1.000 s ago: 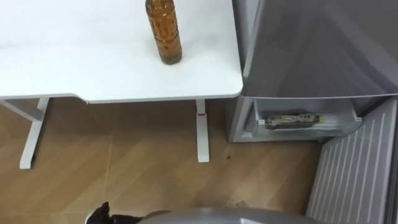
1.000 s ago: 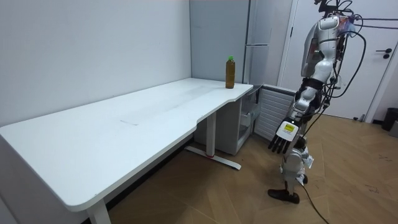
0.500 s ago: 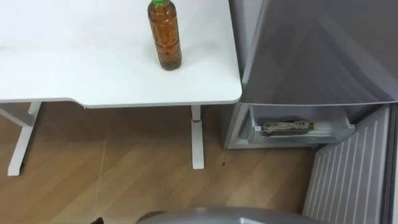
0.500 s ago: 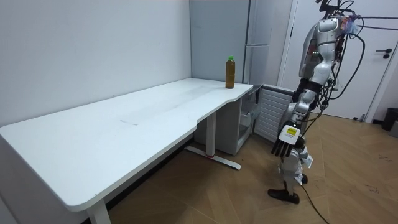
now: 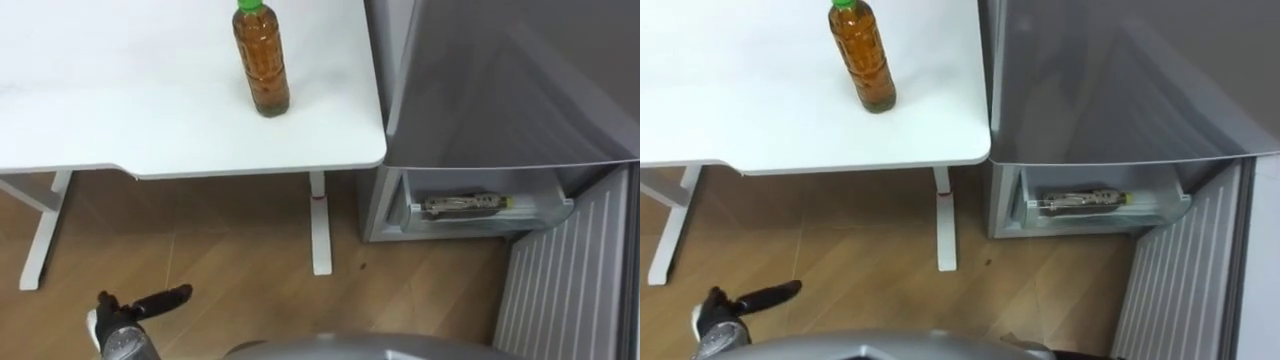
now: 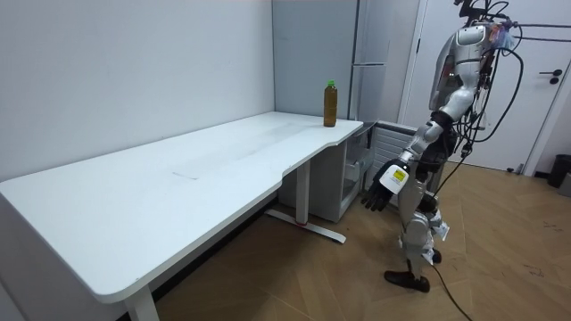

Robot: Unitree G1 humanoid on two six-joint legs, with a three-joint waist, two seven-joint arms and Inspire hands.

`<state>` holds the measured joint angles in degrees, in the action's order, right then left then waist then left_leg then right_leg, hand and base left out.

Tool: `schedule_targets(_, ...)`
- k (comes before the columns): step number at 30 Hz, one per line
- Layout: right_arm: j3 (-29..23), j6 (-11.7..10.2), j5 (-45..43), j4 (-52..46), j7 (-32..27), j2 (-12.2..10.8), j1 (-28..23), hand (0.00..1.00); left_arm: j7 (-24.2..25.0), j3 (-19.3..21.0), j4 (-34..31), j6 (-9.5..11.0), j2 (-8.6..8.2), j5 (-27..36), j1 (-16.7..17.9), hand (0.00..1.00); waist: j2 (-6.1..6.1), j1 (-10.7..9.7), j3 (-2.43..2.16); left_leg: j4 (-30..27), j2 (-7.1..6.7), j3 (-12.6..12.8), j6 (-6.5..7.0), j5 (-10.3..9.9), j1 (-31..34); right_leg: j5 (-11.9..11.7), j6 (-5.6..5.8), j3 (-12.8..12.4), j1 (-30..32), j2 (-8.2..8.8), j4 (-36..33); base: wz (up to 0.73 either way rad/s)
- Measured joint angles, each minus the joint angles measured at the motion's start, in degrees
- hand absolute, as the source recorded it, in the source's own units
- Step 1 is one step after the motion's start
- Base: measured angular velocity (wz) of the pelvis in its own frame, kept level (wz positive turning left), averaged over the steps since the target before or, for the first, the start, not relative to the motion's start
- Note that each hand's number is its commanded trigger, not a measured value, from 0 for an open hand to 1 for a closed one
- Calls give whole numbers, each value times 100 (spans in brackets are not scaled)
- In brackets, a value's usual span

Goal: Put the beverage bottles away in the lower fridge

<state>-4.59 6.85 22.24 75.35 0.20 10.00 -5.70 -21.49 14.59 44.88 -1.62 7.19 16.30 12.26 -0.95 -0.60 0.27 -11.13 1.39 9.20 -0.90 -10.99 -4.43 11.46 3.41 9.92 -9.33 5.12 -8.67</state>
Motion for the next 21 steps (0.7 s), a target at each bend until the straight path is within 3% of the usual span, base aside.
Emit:
schedule_targets(4, 3, -12, -6, 1, 9, -12, -39, 0, -557, 47, -435, 78, -3, -26, 9, 0, -35, 117, -41, 28, 0, 5, -1, 1, -30, -1, -1, -4, -3, -3, -2, 0)
schedule_targets(8, 26, -229, -88, -27, 80, -31, -37, 0, -1125, 98, -1123, 344, -2, -38, 26, 0, -68, 127, -33, 19, 0, -29, -1, 1, -33, -6, -6, 5, -9, -2, -4, 0)
schedule_targets(11, 54, -270, -322, -18, 176, -31, 24, 0, -1372, 75, -1428, 582, -1, -52, -64, 0, -60, 102, -31, 15, 0, -48, -2, -2, -22, -7, -7, 2, -9, -7, -7, 0)
schedule_targets(21, 89, -390, -481, -32, 242, -30, 7, 0, -2030, -13, -2672, 920, 11, -199, -58, 0, -45, 90, -31, 2, -9, -140, -3, -2, -12, -8, -9, -19, -8, -18, -5, 0)
